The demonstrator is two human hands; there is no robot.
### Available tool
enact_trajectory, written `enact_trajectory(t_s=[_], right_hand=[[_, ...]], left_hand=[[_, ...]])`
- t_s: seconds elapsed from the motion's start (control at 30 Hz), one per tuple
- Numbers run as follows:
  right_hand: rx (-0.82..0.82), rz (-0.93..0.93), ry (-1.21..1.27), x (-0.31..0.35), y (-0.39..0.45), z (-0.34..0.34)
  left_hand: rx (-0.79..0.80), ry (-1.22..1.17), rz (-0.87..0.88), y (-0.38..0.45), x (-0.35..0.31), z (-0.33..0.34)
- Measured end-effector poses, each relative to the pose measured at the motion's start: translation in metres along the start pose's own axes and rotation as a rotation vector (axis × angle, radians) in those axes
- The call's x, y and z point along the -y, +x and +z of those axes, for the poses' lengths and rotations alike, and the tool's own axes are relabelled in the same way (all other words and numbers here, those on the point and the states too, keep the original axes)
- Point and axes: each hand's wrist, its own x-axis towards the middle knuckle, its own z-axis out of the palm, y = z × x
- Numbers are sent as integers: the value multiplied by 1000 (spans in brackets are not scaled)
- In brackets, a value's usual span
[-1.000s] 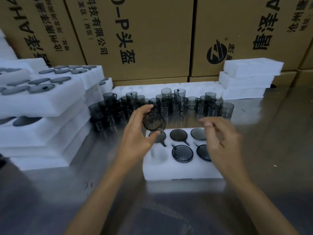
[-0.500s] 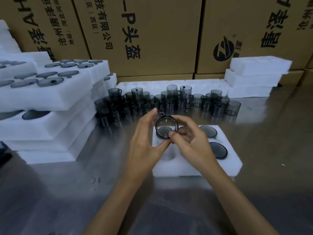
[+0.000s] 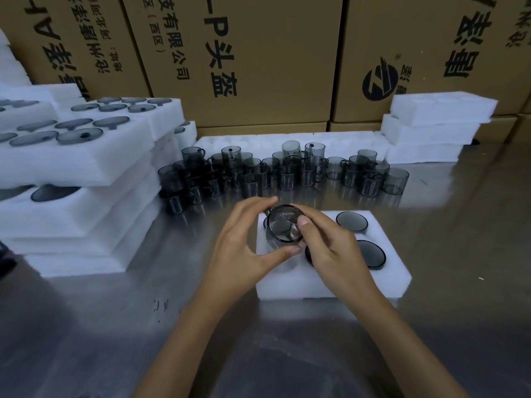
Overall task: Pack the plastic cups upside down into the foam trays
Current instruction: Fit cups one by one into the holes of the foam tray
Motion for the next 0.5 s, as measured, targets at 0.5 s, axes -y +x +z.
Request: enact_trajectory(t_s=[0.5], right_hand=[[166, -17, -237, 1, -3, -6]], left_hand=[[286, -65, -202, -2, 19, -16]])
